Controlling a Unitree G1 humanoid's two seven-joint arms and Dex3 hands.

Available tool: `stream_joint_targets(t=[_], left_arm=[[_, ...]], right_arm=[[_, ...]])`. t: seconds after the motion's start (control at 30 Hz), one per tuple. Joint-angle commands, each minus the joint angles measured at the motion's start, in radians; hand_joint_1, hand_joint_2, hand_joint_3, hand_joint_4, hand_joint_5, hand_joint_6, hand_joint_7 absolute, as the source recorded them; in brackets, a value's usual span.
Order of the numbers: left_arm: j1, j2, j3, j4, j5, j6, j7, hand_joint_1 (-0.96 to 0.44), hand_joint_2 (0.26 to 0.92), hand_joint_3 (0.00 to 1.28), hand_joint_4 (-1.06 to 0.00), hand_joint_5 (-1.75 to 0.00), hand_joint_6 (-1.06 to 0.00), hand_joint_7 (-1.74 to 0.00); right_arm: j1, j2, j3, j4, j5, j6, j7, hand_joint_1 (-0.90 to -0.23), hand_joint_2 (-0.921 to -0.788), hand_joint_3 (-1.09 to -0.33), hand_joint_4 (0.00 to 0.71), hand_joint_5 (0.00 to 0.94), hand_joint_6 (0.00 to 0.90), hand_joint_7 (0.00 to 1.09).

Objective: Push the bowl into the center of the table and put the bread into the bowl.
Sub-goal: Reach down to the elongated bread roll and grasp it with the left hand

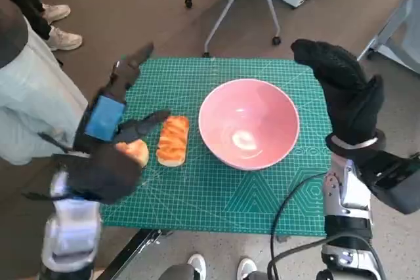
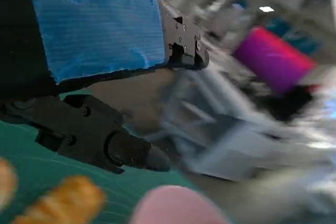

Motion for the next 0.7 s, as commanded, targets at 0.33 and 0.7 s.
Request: stream_joint_targets(t=[0.33,0.7], left_arm=[[-0.065,0.002,-0.160,0.088,0.220,0.188,-0.101,-0.58,0.920,0.02,-0.48,-0.54,-0.49,-0.09],[-0.096,-0.015,-0.183,0.181,0.256,0.207,-0.138,-0.59,0.921,0.08,-0.61,-0.37,-0.52,-0.09]], right_arm=[[0.016,0.004,-0.011,0.034,0.008,-0.006,-0.001,-0.684,-0.921,-0.760,0.198,0.002,0.068,0.50],[0.016,0.008,-0.016,0.030,0.004,-0.011,-0.009,-0.680,-0.921,-0.758,0.199,0.002,0.071,0.50]])
